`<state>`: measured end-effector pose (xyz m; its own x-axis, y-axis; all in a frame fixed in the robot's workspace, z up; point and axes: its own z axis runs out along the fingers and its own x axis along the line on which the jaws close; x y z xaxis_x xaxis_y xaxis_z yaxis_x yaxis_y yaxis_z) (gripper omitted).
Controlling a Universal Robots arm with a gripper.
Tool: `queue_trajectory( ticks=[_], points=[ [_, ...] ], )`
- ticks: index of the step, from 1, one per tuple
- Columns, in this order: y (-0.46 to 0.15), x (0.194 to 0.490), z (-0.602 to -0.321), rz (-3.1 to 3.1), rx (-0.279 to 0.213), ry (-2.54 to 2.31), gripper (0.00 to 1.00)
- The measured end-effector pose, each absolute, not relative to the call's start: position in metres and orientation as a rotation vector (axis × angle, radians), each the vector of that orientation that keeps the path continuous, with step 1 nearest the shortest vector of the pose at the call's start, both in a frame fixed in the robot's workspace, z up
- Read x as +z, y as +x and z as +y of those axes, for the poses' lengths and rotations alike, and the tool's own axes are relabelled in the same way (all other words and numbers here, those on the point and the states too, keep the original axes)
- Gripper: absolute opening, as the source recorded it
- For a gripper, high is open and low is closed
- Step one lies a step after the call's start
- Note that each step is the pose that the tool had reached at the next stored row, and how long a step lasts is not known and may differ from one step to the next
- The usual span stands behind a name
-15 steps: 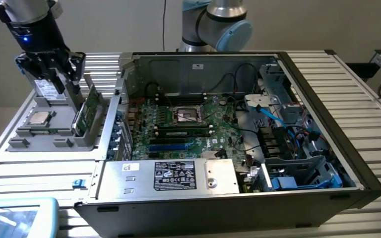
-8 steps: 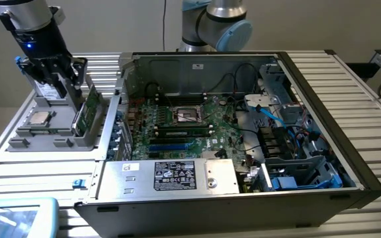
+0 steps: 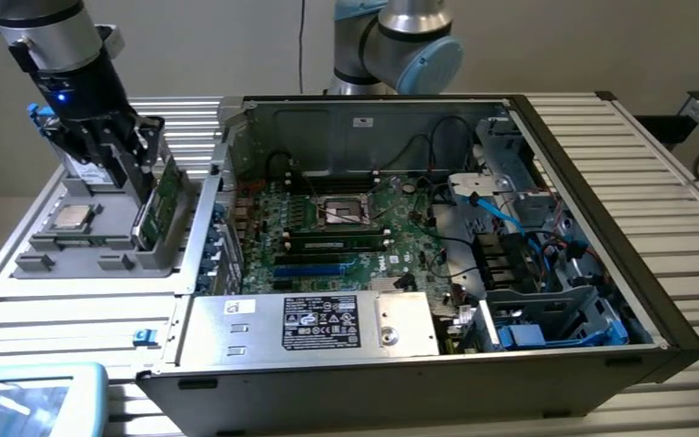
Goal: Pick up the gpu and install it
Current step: 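Pick up the gpu and move the gpu toward the slot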
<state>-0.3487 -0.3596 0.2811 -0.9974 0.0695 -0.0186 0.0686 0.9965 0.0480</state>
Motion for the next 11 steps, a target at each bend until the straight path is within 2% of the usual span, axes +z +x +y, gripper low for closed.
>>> queue_trajectory(
  ticks=[11],
  points=[
    [-0.341, 0.261, -0.359, 3.119, 0.074, 0.108, 0.44]
  ],
)
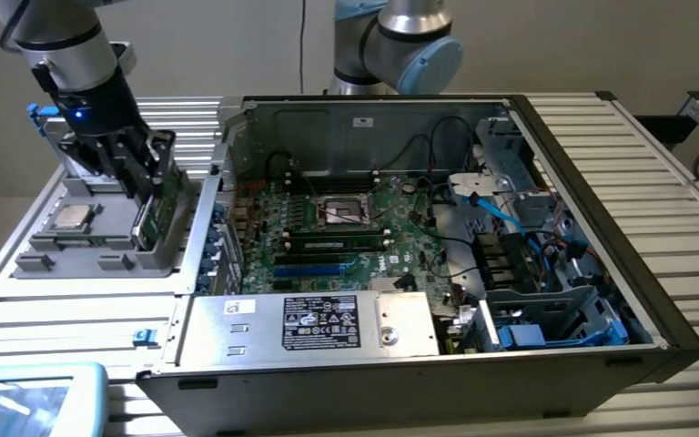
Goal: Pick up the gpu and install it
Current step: 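Pick up the gpu and move the gpu toward the slot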
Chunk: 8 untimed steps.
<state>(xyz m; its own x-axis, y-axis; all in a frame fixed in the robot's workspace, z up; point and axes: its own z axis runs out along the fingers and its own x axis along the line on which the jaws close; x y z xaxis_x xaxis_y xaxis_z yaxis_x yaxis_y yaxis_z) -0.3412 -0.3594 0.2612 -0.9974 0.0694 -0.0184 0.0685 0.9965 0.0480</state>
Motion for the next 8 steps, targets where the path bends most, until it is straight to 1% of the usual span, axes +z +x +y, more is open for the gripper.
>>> queue_trajectory(
  ticks=[8],
  points=[
    [-0.341, 0.247, -0.359, 3.119, 0.074, 0.107, 0.44]
  ],
)
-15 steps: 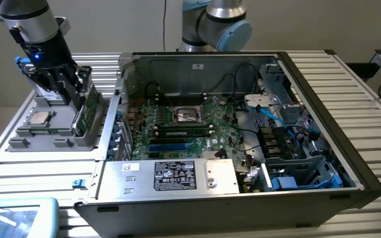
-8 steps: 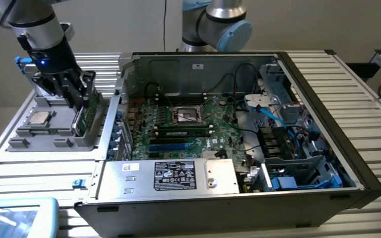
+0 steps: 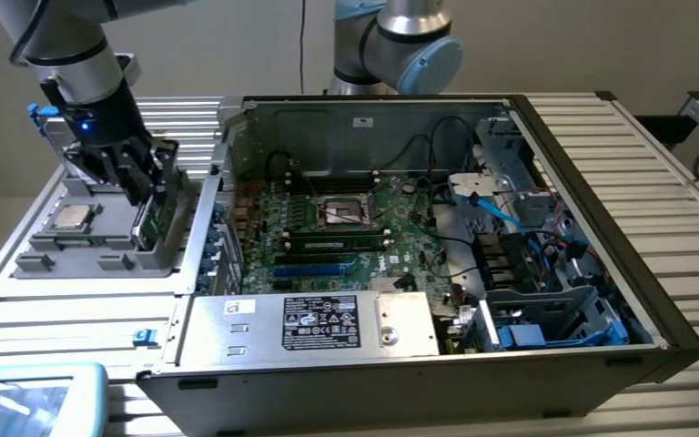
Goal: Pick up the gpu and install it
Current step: 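Pick up the gpu and move the gpu toward the slot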
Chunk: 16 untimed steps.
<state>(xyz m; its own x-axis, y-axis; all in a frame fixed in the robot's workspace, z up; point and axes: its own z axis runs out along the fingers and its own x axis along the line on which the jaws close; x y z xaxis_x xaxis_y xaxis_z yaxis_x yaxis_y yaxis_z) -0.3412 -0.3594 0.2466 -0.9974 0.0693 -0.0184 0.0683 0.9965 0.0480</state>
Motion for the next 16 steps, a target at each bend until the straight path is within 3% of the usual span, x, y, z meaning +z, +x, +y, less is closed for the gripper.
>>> queue_trajectory(
  ticks=[10, 14, 16],
  points=[
    [-0.3412, 0.2418, -0.3594, 3.12, 0.074, 0.108, 0.44],
    [-0.3412, 0.2419, -0.3594, 3.12, 0.074, 0.108, 0.29],
    [-0.3412, 0.2418, -0.3594, 3.12, 0.074, 0.108, 0.27]
  ],
)
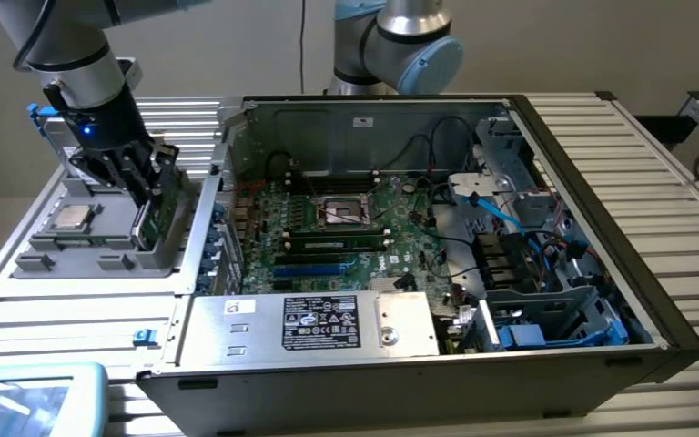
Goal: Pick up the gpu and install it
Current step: 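Pick up the gpu and move the gpu toward the slot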
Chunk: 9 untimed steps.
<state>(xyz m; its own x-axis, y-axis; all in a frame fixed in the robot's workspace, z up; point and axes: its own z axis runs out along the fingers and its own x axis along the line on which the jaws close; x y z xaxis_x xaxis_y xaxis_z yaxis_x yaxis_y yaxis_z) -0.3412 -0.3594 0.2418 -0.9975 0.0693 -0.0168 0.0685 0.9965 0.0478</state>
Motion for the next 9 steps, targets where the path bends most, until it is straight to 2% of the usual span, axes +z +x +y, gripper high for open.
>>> queue_trajectory(
  ticks=[9],
  points=[
    [-0.3416, 0.2493, -0.3594, 3.12, 0.074, 0.108, 0.27]
  ],
)
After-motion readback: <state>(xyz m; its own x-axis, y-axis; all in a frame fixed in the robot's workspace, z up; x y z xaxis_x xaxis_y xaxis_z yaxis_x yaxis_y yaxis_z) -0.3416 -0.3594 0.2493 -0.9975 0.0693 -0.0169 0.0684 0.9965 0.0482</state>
